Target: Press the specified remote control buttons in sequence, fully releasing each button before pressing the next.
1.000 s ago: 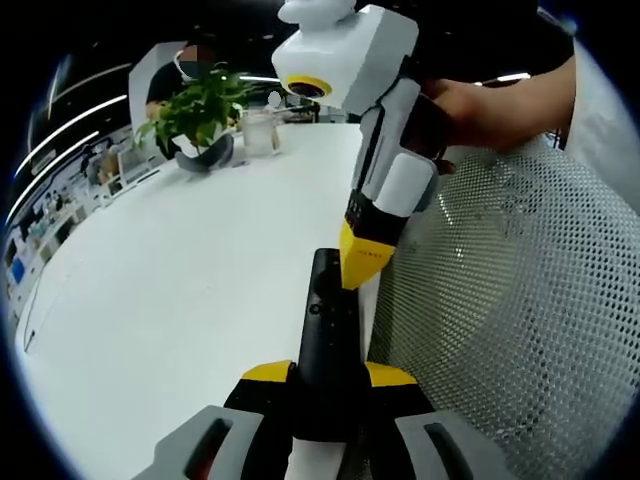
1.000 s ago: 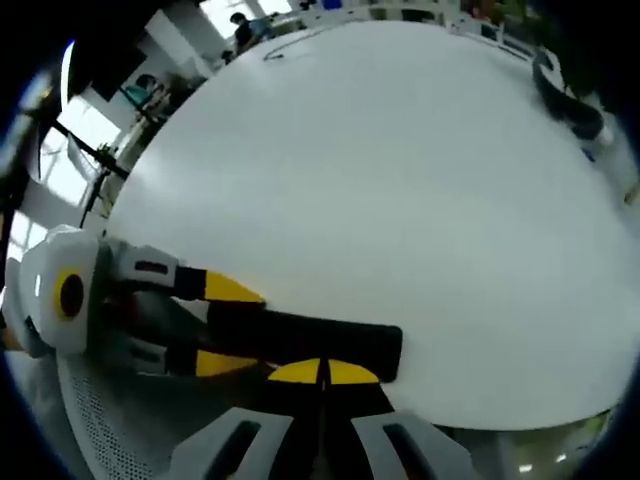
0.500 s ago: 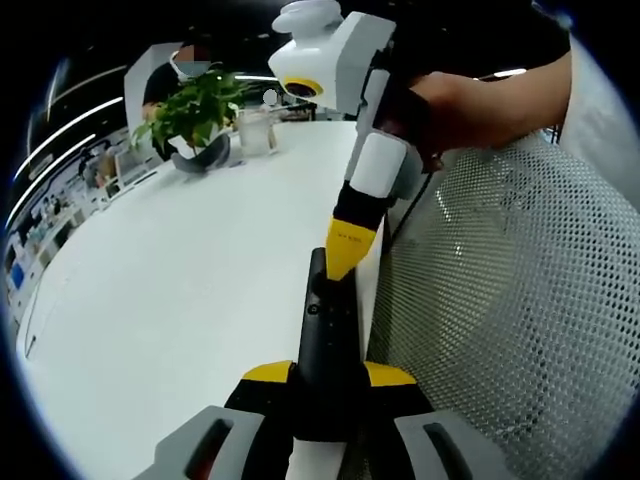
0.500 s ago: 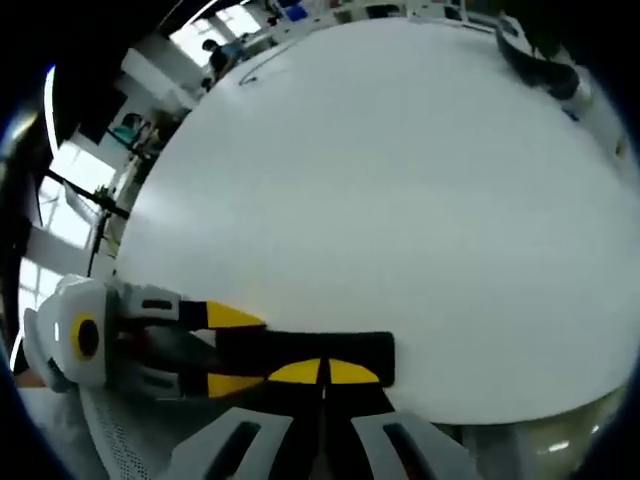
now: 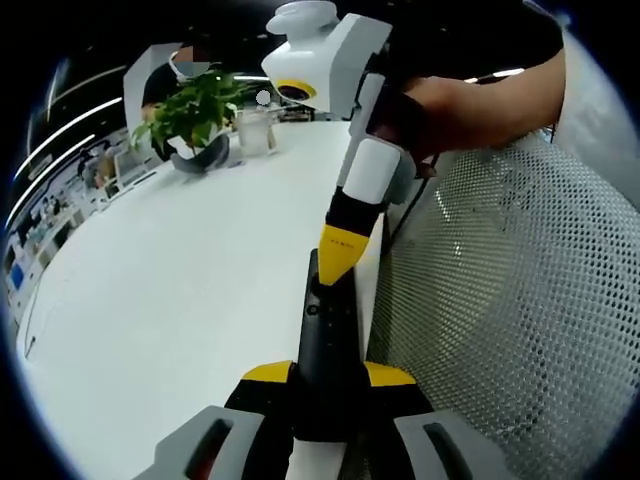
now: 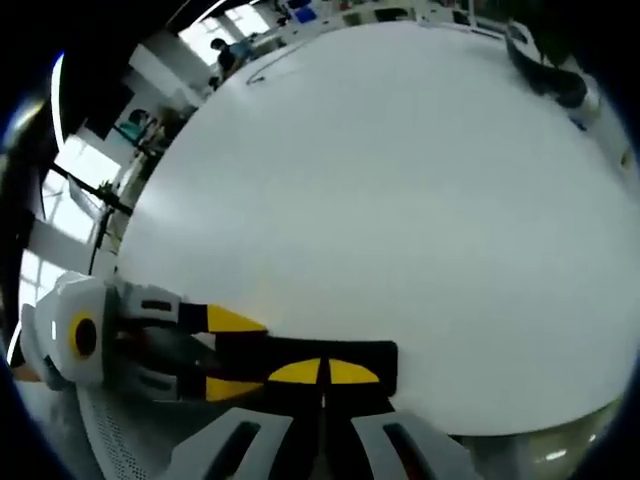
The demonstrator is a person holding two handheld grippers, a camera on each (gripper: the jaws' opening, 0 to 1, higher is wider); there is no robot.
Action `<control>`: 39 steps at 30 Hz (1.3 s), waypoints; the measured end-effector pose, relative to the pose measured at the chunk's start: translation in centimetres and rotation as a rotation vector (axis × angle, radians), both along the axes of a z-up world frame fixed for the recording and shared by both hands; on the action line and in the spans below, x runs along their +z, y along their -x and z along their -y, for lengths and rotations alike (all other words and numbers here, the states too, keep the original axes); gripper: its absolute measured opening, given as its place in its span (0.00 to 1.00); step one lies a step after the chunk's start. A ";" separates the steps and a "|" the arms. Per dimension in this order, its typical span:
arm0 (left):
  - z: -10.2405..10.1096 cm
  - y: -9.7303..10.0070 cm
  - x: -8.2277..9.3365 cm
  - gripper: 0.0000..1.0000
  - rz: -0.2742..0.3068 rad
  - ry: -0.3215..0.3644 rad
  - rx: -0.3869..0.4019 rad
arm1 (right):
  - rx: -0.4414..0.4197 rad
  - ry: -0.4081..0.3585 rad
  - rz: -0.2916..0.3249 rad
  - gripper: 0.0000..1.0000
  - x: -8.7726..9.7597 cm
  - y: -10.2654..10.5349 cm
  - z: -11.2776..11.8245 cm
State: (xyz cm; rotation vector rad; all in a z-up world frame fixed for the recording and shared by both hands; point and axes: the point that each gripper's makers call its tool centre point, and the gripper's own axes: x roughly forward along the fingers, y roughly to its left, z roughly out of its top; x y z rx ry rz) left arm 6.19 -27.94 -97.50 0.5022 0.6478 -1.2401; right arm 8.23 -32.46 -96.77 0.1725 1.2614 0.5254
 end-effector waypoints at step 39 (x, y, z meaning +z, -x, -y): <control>0.3 0.0 0.1 0.24 -0.008 0.023 0.010 | 0.057 0.142 -0.234 0.00 0.0 0.0 0.5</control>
